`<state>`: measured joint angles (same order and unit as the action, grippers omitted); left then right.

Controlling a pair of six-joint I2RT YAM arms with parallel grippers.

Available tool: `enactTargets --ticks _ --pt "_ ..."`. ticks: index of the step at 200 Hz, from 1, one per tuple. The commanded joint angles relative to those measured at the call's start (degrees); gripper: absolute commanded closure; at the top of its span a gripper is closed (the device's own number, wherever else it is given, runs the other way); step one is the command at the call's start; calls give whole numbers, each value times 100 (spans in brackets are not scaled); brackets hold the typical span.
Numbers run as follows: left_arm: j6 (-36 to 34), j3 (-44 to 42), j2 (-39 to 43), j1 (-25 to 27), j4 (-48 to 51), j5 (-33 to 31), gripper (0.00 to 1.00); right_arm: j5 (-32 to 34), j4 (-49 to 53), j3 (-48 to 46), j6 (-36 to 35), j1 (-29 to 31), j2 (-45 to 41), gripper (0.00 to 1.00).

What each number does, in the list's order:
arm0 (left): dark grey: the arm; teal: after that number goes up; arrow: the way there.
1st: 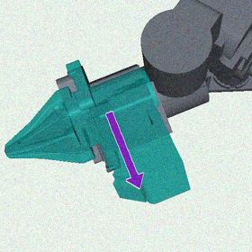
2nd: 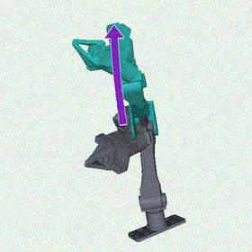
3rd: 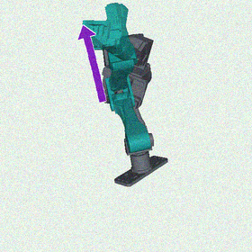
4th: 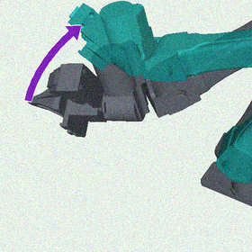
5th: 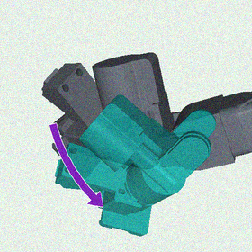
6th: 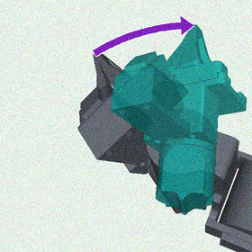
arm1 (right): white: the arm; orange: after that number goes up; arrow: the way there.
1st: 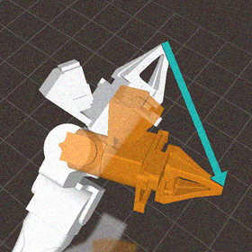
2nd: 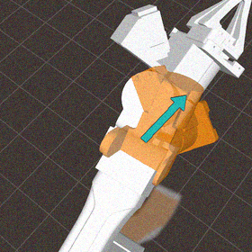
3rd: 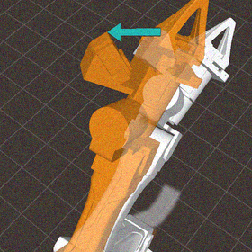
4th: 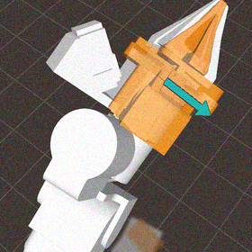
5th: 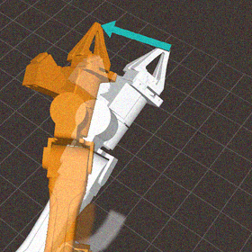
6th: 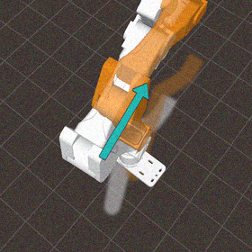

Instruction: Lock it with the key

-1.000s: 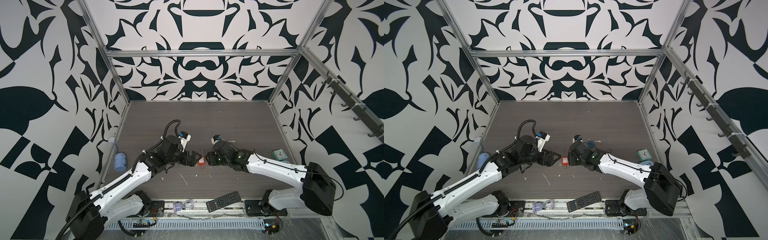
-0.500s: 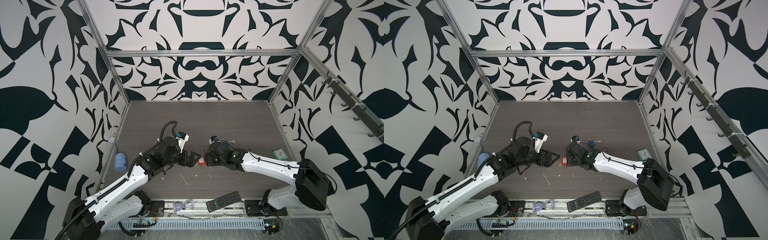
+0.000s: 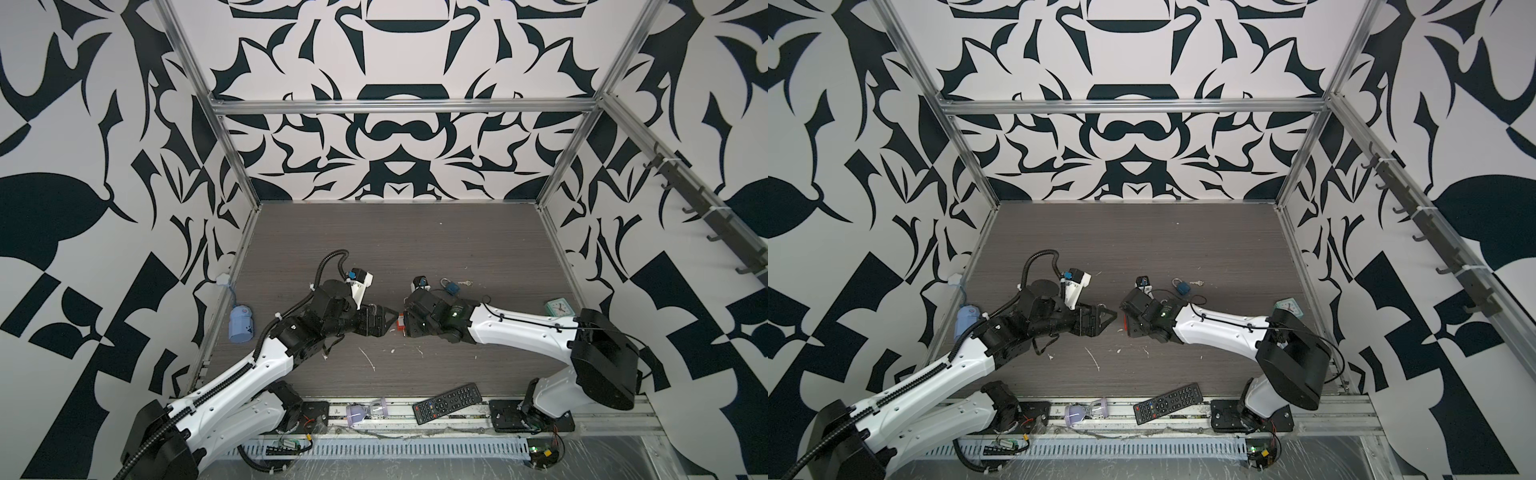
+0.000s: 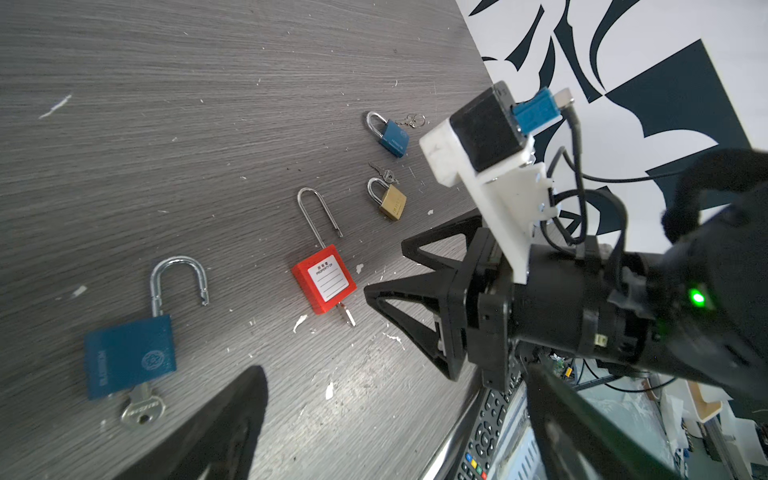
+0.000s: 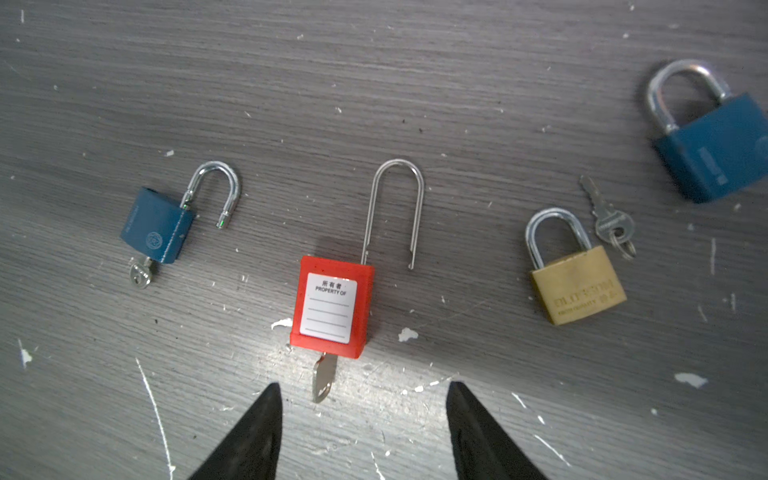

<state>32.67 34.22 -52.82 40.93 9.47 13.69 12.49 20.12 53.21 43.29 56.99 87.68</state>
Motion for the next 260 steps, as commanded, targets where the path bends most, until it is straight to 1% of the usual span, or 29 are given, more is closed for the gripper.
enactTargets --ticks 1,25,65,129,178,211,213,225,260 --pt "257 -191 88 -199 -280 278 1 248 68 315 -70 23 17 33" --pt "465 -357 96 -539 -543 662 1 242 179 482 -57 25 183 33" --pt "513 -453 87 -819 -598 922 1 174 128 570 -36 24 371 32" --pt "609 -513 -35 -892 -816 1105 1 87 63 607 -83 14 533 31" --pt "709 -682 147 -954 -967 1105 1 -36 36 663 -48 -73 645 31" --pt "726 -704 79 -1021 -1000 1212 1 -84 7 759 -55 -136 849 31" --pt "724 -710 79 -1031 -1007 1218 1 -246 -4 769 -46 -129 868 31" --pt "722 -746 79 -1060 -1024 1218 1 -333 -21 815 -40 -134 955 32" --pt "741 -802 97 -1204 -1040 1306 1 -268 230 1168 21 -131 1355 38"
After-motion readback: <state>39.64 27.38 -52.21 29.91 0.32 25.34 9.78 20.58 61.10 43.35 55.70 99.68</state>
